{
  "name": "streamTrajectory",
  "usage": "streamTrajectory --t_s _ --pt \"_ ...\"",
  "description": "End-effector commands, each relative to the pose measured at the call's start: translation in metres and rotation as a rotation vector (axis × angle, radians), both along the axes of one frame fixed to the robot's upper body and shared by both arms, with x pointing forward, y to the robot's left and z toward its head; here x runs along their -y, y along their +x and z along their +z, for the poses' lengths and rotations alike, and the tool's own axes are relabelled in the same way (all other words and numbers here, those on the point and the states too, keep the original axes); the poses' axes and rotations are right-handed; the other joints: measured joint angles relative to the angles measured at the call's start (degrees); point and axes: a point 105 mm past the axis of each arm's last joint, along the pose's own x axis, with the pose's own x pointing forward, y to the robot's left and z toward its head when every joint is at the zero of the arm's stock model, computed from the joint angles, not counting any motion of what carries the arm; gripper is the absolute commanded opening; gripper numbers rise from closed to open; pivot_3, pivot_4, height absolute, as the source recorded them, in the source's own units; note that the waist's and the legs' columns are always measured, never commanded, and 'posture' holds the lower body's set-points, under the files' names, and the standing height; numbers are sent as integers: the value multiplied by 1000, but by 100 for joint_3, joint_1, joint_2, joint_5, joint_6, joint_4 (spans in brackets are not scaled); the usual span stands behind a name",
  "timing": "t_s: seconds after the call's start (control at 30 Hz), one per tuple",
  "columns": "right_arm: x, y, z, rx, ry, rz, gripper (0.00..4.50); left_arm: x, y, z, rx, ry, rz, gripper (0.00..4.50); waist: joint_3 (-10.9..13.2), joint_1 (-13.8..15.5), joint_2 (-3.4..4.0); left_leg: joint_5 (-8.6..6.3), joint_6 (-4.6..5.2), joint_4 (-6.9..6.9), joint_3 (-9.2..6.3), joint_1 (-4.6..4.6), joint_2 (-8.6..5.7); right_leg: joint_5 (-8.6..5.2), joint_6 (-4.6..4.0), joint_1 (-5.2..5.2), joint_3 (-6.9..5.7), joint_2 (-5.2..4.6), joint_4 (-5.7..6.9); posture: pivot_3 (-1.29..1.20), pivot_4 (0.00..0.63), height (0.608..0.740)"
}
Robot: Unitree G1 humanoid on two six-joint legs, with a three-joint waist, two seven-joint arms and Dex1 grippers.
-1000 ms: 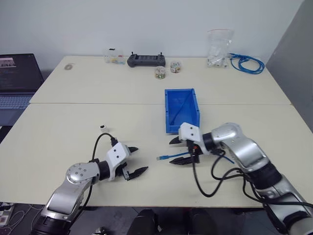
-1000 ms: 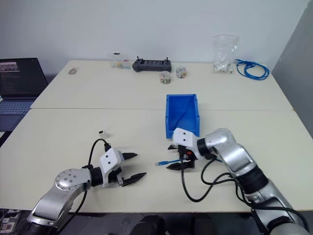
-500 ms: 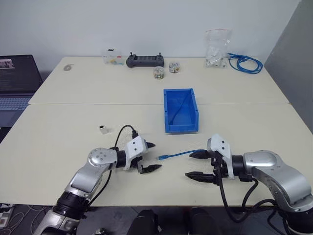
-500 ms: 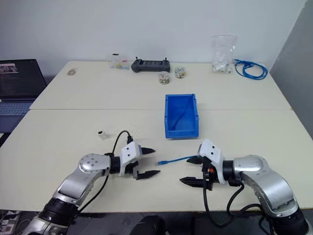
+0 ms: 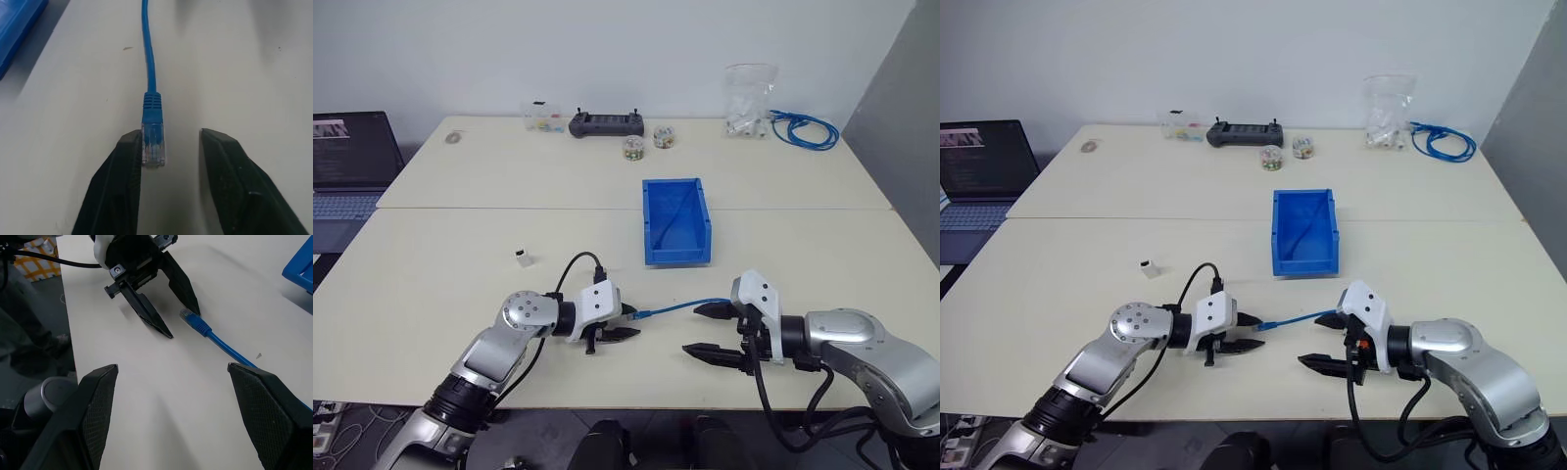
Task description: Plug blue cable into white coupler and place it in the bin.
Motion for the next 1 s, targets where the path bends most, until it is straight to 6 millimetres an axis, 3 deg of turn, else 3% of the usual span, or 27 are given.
streamTrajectory --t_s 0.03,0.13,0.2,0.33,0.43,0.53,0.7,0.83,1.0 --pt "-1 -2 11 51 20 12 3820 -21 -4 -31 -94 133 91 1093 -1 -1 1 0 1 -2 -1 15 1 -1 1 16 -1 0 0 0 150 740" --pt "-2 -4 13 55 30 17 3820 -22 -2 -31 -101 119 129 426 -3 -3 3 3 8 -3 -3 22 5 2 9 21 -3 1 0 0 150 740" --pt "-2 -5 14 58 37 18 3820 -26 0 -30 -97 114 155 232 -3 -2 3 4 9 -2 -3 22 5 3 10 20 -3 2 0 0 150 740" --pt "1 -3 17 63 63 -18 3820 -28 2 -23 -95 63 192 232 -3 -4 3 4 8 -3 -2 20 5 3 10 18 -1 2 -2 0 150 740" --pt "3 -5 23 47 106 -36 3820 -13 3 -2 -97 -81 190 232 -3 -11 3 4 8 -4 -2 18 8 3 10 15 -1 2 0 0 150 740" --pt "4 -18 31 28 154 -11 3820 7 4 28 -126 -257 173 232 3 -1 -2 4 8 -4 -4 7 7 3 10 8 -3 2 -2 0 150 740" --pt "6 -29 26 44 173 -65 3820 26 5 66 -157 -415 133 232 5 39 -10 9 -1 10 -17 -68 0 7 9 -48 -14 1 -2 0 150 740" --pt "9 -22 20 -40 277 -167 3820 36 1 95 -226 -540 93 232 5 2 -10 15 -15 10 -6 -71 -4 22 -16 -48 -2 -3 -10 0 150 740" --pt "9 -1 26 -96 434 -278 3820 38 -5 115 -334 -645 68 232 8 -25 -10 12 -10 6 -6 -65 -2 22 -15 -48 -1 0 -7 0 150 740"
